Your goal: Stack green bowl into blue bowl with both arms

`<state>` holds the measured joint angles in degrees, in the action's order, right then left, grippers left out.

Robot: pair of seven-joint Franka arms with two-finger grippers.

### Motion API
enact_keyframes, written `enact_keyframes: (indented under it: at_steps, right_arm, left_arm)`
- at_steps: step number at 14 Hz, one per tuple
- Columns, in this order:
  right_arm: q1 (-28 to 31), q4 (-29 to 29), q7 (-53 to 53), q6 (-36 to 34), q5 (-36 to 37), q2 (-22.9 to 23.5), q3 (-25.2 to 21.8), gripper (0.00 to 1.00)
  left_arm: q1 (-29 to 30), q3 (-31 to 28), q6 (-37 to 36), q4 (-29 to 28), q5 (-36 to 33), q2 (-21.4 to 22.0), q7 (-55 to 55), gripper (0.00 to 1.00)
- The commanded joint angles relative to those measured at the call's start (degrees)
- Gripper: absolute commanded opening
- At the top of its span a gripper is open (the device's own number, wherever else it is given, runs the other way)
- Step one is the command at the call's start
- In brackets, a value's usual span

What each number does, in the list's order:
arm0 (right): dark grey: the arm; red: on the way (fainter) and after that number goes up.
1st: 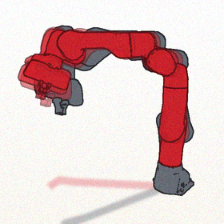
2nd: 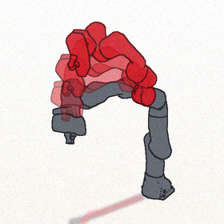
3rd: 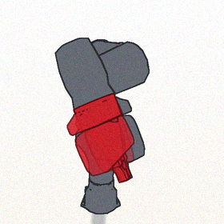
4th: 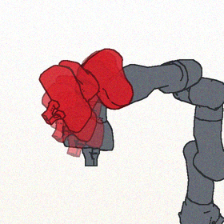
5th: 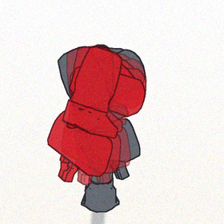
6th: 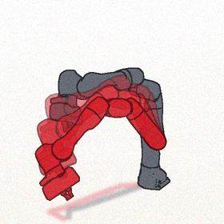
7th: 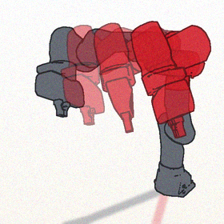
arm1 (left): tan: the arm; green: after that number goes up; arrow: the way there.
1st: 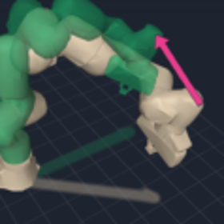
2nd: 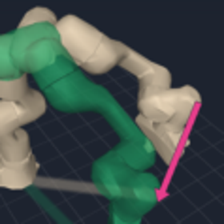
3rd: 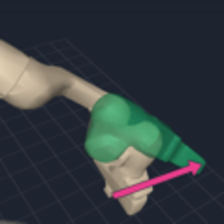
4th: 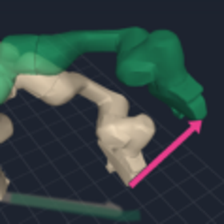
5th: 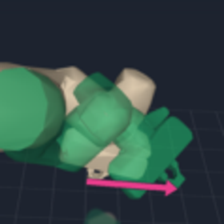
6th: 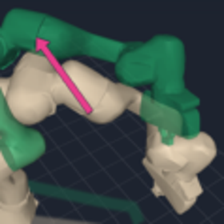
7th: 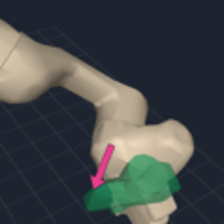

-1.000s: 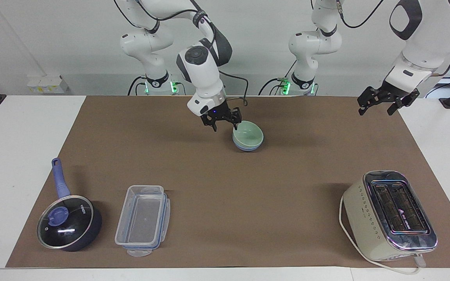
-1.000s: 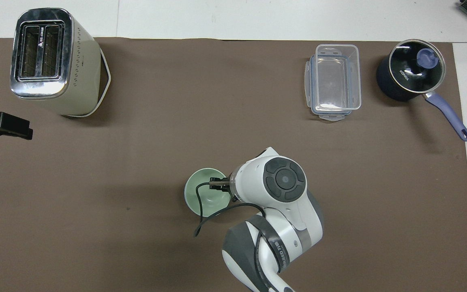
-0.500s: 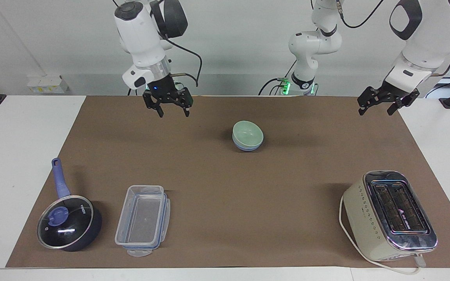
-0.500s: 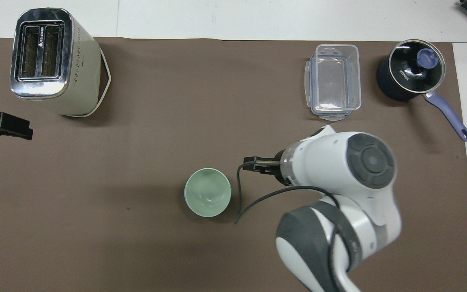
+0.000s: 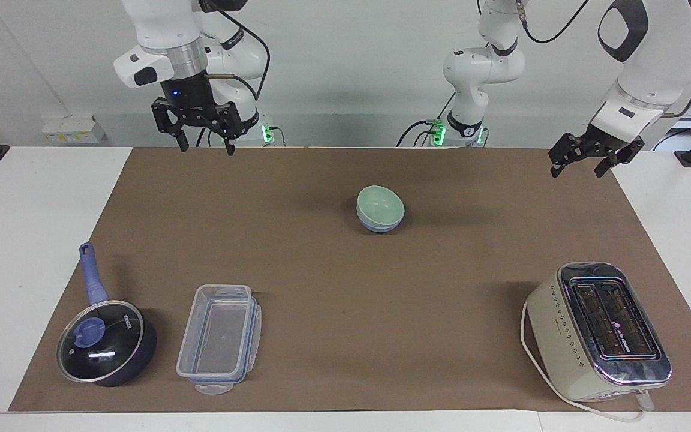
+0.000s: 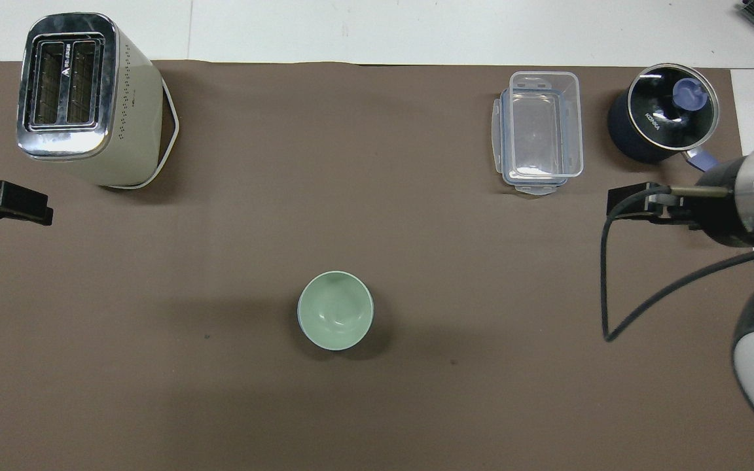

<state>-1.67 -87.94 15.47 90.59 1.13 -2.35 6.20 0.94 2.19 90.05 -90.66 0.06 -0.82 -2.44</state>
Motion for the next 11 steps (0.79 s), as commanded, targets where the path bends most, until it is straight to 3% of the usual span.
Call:
enact_keyframes:
  at_steps: [1, 11]
  right_arm:
    - [1.67, 5.77, -1.93, -4.19, 1.68, 3.59, 0.75, 1.00]
    - [3.26, 5.68, -3.17, -9.55, 1.07, 3.23, 0.83, 1.00]
  left_arm:
    - [0.21, 0.18, -1.28, 1.01, -0.85, -0.33, -0.20, 1.00]
    - [0.21, 0.18, -1.28, 1.01, -0.85, -0.33, -0.20, 1.00]
